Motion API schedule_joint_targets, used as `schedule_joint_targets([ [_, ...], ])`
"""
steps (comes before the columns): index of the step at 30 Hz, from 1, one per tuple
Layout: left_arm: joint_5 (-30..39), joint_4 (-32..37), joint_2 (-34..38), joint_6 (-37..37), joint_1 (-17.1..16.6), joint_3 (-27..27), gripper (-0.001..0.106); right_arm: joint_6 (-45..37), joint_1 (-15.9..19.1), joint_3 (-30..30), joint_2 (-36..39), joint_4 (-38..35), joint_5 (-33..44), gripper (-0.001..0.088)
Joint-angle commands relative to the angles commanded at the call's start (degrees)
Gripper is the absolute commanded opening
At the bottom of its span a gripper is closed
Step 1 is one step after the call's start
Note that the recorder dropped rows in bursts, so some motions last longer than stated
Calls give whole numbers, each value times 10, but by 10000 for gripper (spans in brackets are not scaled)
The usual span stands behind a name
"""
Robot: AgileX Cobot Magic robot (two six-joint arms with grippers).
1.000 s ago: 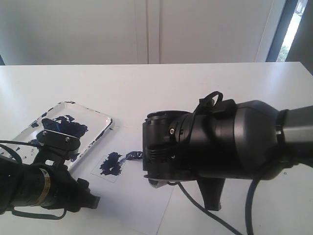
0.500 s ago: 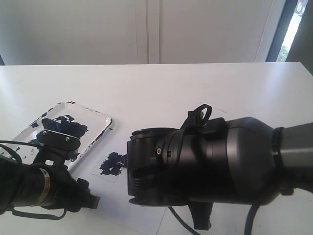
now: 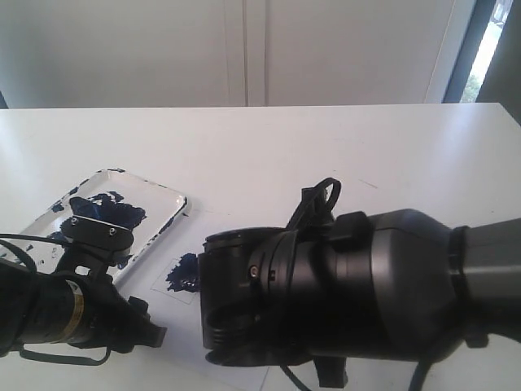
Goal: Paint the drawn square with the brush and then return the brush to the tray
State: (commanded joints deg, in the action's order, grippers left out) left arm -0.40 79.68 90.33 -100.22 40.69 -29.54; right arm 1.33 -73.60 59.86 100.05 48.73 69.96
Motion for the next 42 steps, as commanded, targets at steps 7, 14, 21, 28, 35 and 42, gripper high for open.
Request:
schedule_joint_targets([
  [7,0,0,0,0,0,0,640,14,44,0,14,26,0,0],
  [14,0,0,0,0,0,0,640,24,52,0,14,-1,0,0],
  [21,0,0,0,0,0,0,640,24,50,0,14,-54,0,0],
  [28,4,3,0,1,0,0,640,19,27,0,14,-56,0,0],
  [35,4,5,0,1,0,0,640,16,10,0,14,-56,0,0],
  [42,9,5,0,1,0,0,640,15,36,0,14,6,0,0],
])
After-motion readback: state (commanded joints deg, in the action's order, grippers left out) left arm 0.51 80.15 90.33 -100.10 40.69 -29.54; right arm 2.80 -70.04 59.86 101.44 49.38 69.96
